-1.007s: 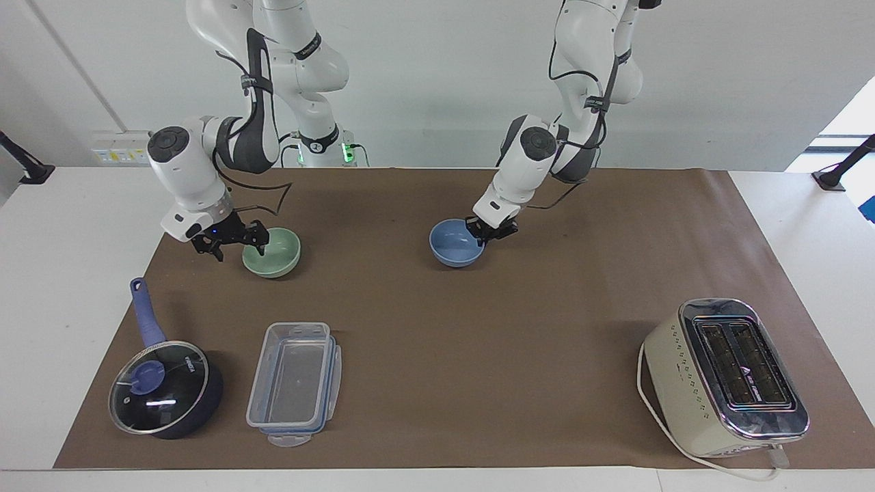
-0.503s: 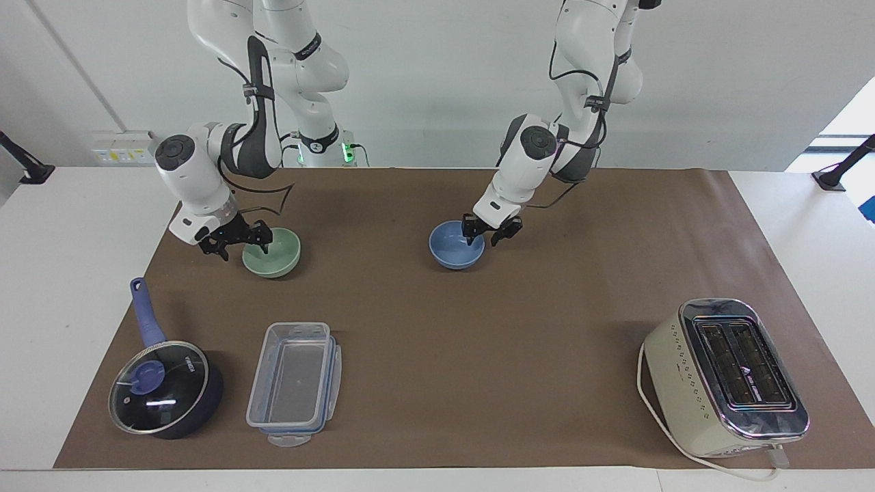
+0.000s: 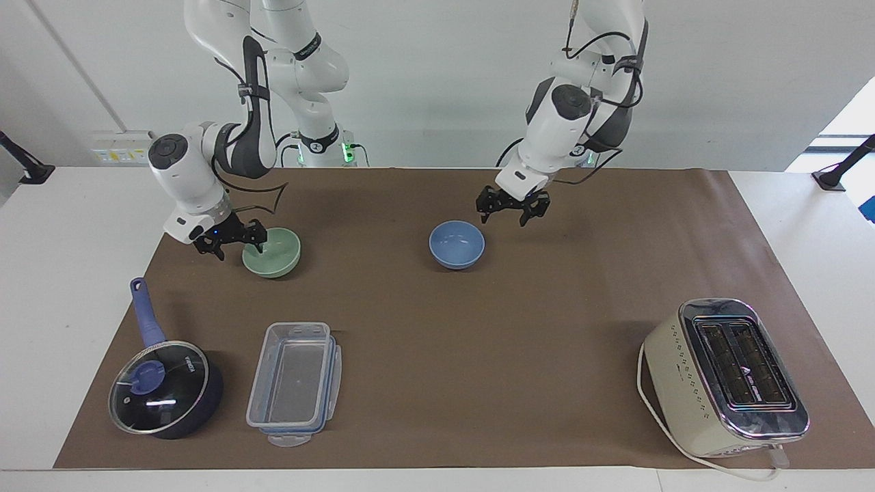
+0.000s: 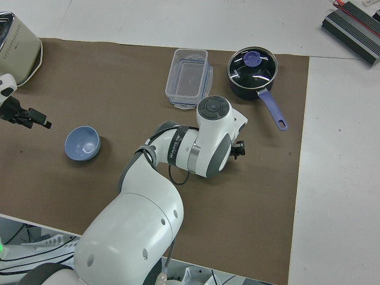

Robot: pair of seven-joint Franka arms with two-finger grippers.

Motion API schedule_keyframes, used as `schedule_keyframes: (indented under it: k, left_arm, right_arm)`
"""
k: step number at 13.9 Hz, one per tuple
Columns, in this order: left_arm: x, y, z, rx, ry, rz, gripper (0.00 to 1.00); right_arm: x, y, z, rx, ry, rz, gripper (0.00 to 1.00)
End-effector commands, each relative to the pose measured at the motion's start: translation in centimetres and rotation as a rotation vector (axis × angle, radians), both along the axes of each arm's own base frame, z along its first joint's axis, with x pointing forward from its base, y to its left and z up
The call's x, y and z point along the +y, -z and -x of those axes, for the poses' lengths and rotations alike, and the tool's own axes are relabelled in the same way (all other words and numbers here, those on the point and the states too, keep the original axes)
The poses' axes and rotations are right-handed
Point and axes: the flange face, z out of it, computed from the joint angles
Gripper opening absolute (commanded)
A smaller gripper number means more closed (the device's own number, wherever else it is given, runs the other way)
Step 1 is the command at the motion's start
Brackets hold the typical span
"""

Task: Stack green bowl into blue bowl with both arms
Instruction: 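Release the blue bowl and withdraw the left gripper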

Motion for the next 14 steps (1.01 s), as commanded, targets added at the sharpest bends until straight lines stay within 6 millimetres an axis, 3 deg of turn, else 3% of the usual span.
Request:
schedule_keyframes:
  k: [1, 2, 3, 4, 6, 8, 9, 12, 14]
  left_arm:
    - [4.6, -6.9, -2.8, -0.011, 0.068, -0.033, 1.00]
    - [6.5, -9.7, -4.2, -0.040, 0.073, -0.044, 1.00]
    - [8.7, -12.3, -5.3, -0.067, 0.059, -0.060, 1.00]
    - [10.5, -14.2, -5.8, -0.085, 0.044, -0.074, 1.00]
    - [14.6, -17.7, -6.5, -0.121, 0.061, -0.101, 1.00]
    - [18.0, -20.7, -7.0, -0.135, 0.058, -0.105, 1.00]
    - [19.3, -21.2, -7.3, -0.119, 0.044, -0.109, 1.00]
    - [20.0, -23.0, -7.6, -0.098, 0.086, -0.114, 1.00]
    - [21.6, -24.2, -8.2, -0.118, 0.055, -0.115, 1.00]
  right_arm:
    - [0.1, -0.2, -0.3, -0.023, -0.008, -0.023, 0.63]
    - [0.2, -0.2, -0.3, -0.024, 0.001, -0.033, 0.48]
    - [0.2, -0.2, -0.3, -0.025, 0.003, -0.036, 0.28]
    - [0.2, -0.2, -0.4, -0.028, 0.004, -0.036, 0.15]
    - [0.1, -0.4, -0.7, -0.033, 0.008, -0.036, 0.00]
    - [0.1, -0.5, -1.0, -0.030, 0.021, -0.052, 0.00]
    - [0.0, -0.8, -1.4, -0.035, 0.021, -0.052, 0.00]
    - [0.2, -3.4, -2.8, -0.048, 0.012, -0.056, 0.00]
    - [0.2, -6.2, -3.7, -0.036, 0.006, -0.066, 0.00]
